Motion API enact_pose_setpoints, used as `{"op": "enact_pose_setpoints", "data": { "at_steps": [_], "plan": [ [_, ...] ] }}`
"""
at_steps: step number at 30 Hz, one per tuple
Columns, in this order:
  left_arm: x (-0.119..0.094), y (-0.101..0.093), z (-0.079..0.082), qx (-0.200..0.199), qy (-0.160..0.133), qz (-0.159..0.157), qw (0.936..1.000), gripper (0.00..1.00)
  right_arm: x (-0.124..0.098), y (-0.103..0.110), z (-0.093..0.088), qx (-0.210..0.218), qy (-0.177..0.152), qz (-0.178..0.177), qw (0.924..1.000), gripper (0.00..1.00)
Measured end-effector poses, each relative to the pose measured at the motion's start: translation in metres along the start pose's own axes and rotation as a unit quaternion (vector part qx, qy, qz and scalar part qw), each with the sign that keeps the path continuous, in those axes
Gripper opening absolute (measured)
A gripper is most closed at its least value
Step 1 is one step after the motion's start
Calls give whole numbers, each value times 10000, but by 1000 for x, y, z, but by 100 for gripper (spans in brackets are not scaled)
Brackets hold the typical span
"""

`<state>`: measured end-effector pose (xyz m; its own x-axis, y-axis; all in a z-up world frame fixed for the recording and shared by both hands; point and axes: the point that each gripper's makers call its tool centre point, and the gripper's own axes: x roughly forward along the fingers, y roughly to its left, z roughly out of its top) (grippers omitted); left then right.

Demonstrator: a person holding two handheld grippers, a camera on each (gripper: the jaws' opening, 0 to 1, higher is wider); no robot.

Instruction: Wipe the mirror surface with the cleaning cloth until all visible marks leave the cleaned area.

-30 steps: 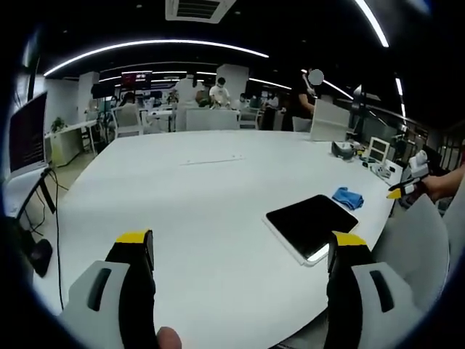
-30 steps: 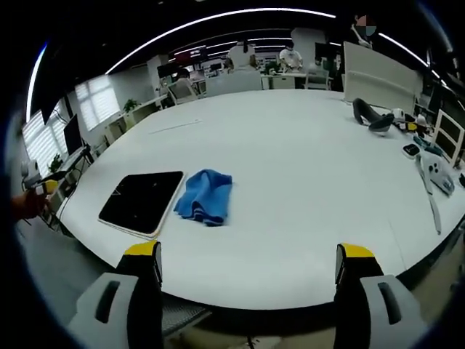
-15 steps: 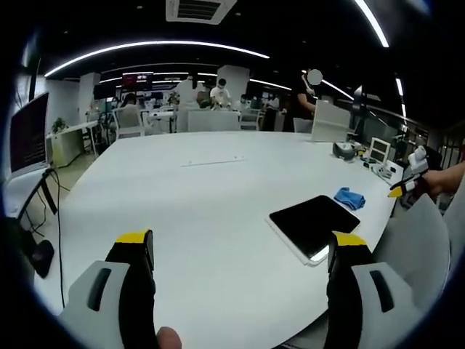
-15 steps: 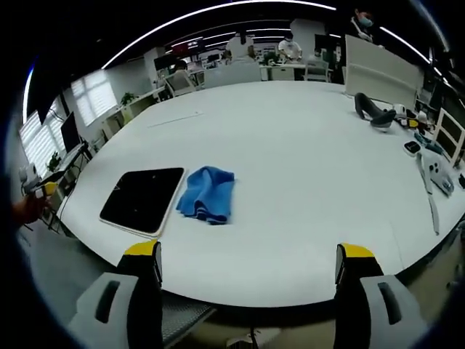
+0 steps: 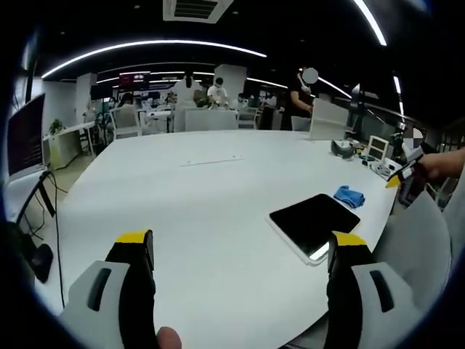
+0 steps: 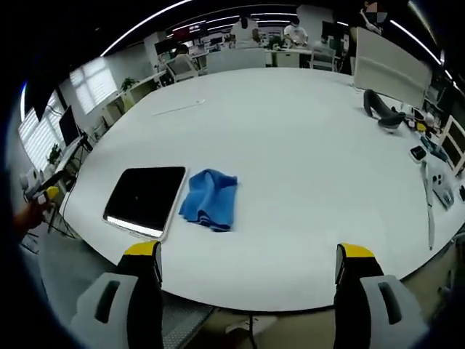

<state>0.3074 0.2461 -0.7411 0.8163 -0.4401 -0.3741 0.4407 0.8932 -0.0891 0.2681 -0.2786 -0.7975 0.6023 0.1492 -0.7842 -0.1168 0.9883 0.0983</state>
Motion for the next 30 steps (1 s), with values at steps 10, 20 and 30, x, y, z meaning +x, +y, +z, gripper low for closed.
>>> {"op": "enact_pose_setpoints", "data": {
  "at_steps": [10, 20, 30],
  "plan": [
    [8, 0, 2, -3, -14, -65, 10000, 99, 12, -3, 23, -125, 350, -29, 9993, 98],
    [11, -6, -1, 62, -10, -152, 9999, 99, 29, 11, 67, 178, 206, 68, 9996, 98],
    [5, 0, -4, 16, 19, -75, 10000, 99, 46, 27, 73, -85, 346, 55, 9993, 95]
  ]
}}
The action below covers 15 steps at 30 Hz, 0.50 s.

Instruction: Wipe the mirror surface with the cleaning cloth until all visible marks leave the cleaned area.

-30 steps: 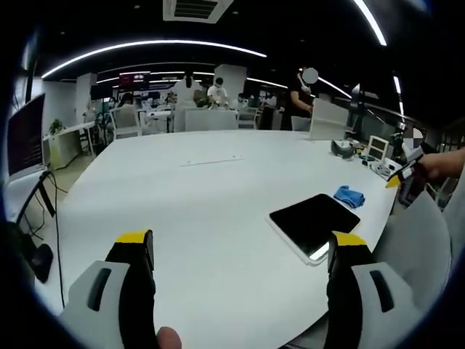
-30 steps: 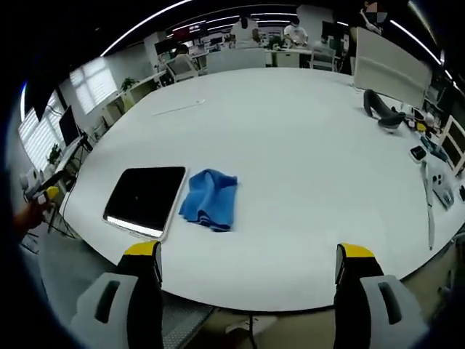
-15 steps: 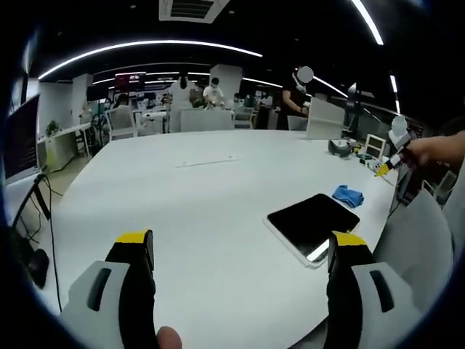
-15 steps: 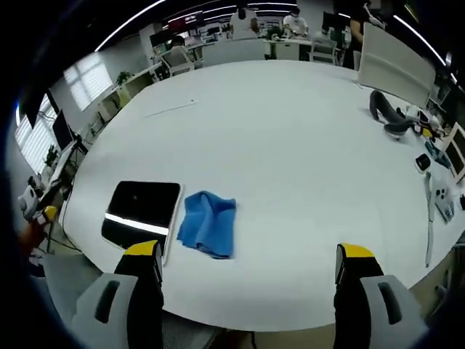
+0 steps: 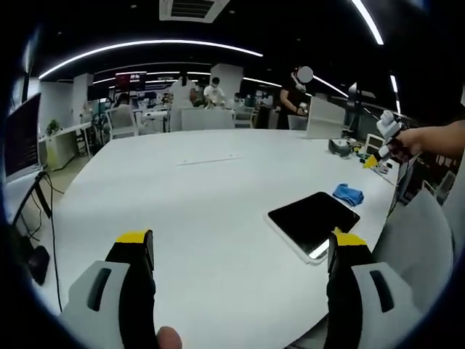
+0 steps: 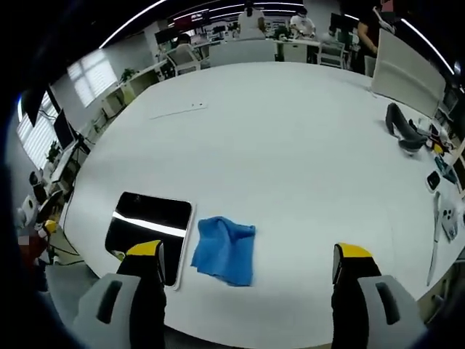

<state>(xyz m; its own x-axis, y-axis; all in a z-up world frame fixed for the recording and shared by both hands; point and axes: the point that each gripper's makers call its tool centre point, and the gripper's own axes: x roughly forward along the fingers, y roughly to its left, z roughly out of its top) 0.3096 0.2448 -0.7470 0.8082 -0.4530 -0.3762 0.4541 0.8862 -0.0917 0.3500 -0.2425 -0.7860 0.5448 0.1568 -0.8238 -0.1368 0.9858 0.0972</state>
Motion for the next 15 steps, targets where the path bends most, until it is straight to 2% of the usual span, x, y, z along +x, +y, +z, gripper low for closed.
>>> {"op": "enact_pose_setpoints", "data": {
  "at_steps": [2, 6, 9, 12, 15],
  "plan": [
    [-4, 0, 1, -64, 23, 42, 10000, 99, 5, 1, -7, 78, 133, 35, 9999, 96],
    [-2, 0, -1, -56, 55, 4, 10000, 99, 15, 6, -13, 127, 148, 134, 9997, 93],
    [6, 5, -6, -30, 138, 22, 9999, 99, 24, 13, -19, 46, 177, 240, 9995, 84],
    [5, 4, 6, -86, -29, 59, 9999, 99, 35, 21, -21, 117, 196, 387, 9990, 78],
    [5, 7, 1, -53, 14, 72, 10000, 99, 46, 23, -23, 100, 251, 347, 9990, 71]
  ]
}}
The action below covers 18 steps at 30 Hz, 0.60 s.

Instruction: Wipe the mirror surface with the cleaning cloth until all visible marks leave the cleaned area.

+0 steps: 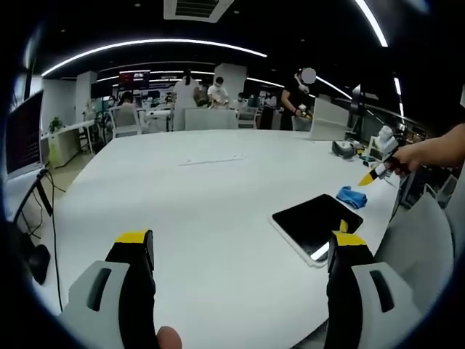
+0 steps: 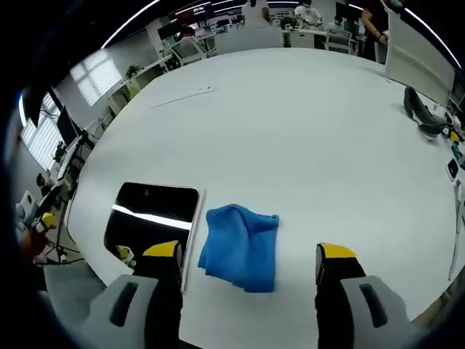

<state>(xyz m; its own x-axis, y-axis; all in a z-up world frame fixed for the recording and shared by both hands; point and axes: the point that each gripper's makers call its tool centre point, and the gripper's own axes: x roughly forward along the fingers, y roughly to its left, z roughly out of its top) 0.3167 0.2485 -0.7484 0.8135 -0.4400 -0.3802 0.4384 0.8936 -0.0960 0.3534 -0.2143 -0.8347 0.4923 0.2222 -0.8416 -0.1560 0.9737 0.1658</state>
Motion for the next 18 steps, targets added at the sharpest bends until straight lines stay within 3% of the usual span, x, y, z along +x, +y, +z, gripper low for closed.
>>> {"op": "enact_pose_setpoints", "data": {
  "at_steps": [4, 7, 11, 16, 18],
  "plan": [
    [-6, 3, -6, -33, 28, 35, 10000, 99, 13, 6, 2, 34, -45, 2, 10000, 68],
    [-8, 4, -11, -83, 56, 74, 9999, 99, 24, 2, -2, -63, 60, -110, 9999, 55],
    [-10, 3, -15, -75, 92, 66, 9999, 99, 32, -1, -7, 50, 65, -180, 9998, 49],
    [-9, 3, -16, -127, 77, 93, 9998, 99, 34, -3, -9, 128, 66, -313, 9994, 27],
    [-6, 3, -16, -103, 75, 81, 9999, 99, 36, -1, -10, 191, 68, -269, 9994, 27]
  ]
}}
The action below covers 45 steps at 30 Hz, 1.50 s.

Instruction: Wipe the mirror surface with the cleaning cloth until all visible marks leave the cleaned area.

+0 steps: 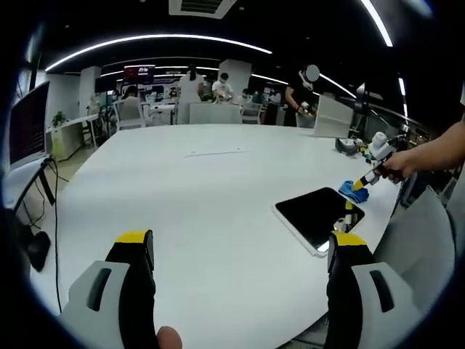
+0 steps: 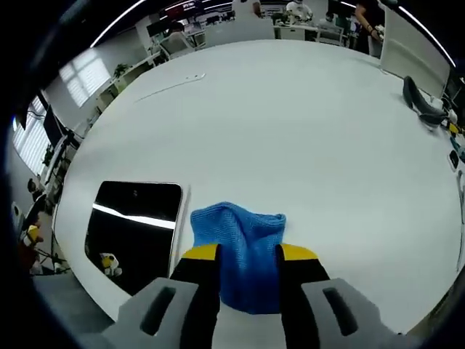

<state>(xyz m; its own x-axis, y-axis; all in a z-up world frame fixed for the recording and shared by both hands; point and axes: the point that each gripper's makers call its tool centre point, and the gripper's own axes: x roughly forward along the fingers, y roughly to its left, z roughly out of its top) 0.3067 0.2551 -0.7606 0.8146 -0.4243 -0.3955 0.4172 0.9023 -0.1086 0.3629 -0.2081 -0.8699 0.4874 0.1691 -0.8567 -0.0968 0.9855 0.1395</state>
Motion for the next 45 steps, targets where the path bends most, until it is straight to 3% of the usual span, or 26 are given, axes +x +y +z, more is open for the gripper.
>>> {"op": "enact_pose_setpoints", "data": {
  "at_steps": [3, 6, 15, 18, 20, 24, 26, 29, 33, 37, 40, 43, 45],
  "plan": [
    [2, 0, 2, -26, -31, 9, 10000, 99, 1, -6, 0, -97, 6, -175, 9998, 21],
    [3, -3, 4, 7, -43, -7, 10000, 99, 0, -5, 3, 51, -2, -96, 9999, 21],
    [2, -1, 3, 6, -50, 31, 10000, 99, -1, 5, -1, -422, 83, -84, 9990, 20],
    [0, 1, 4, -7, -72, 57, 10000, 99, -8, 5, 6, -530, -52, -148, 9985, 18],
    [-2, 3, 4, -27, -80, 82, 9999, 99, -10, 12, 9, -498, -130, 29, 9987, 18],
    [-2, 5, 1, -36, -59, 94, 9999, 99, 1, 12, -6, -513, 206, 51, 9985, 18],
    [-2, 4, 2, -30, -62, 90, 9999, 99, 3, 14, -5, -411, 140, 101, 9990, 19],
    [-1, 3, 3, -29, -77, 74, 9999, 99, 4, 6, -2, -793, 112, -241, 9965, 10],
    [1, 2, 3, -9, -67, 53, 10000, 99, 6, 12, -4, -980, 118, -265, 9948, 2],
    [1, 0, 4, -3, -72, 39, 10000, 99, 5, 11, -3, -584, 126, -298, 9978, 1],
    [-2, 1, 5, -8, -63, 41, 10000, 99, 5, 9, -3, -597, 153, -236, 9978, 1],
    [-5, 1, 7, 26, -97, 33, 9999, 99, 3, 4, 1, 196, 87, -468, 9987, 2],
    [-6, 4, 4, 16, -100, 72, 9999, 99, -1, 6, 4, 96, 99, -290, 9995, 2]
  ]
}}
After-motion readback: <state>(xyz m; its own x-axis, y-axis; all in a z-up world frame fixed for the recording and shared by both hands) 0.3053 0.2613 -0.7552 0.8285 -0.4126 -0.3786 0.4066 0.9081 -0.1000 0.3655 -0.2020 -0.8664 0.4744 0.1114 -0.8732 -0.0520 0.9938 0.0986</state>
